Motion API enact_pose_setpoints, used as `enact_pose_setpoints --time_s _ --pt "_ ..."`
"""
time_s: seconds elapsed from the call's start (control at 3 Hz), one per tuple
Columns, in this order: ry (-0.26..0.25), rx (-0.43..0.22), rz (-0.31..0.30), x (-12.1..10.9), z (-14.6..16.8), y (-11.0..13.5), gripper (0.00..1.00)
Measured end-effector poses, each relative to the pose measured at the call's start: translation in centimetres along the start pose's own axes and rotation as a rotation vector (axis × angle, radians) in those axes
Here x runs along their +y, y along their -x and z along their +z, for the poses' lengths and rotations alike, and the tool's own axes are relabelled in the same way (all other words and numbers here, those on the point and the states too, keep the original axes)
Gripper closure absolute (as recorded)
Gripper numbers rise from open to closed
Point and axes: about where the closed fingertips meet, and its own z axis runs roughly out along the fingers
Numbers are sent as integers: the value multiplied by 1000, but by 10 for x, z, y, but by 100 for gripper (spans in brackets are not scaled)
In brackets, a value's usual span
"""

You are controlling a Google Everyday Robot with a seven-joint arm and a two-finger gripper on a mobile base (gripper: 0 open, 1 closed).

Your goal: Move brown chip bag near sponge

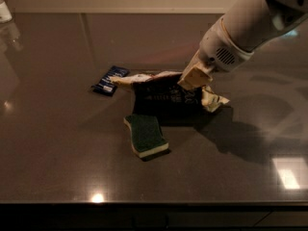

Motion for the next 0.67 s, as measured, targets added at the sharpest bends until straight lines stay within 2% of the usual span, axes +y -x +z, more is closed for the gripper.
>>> enact_pose_setpoints --time_s 0.67 --pt "46 -3 16 21 5 -3 36"
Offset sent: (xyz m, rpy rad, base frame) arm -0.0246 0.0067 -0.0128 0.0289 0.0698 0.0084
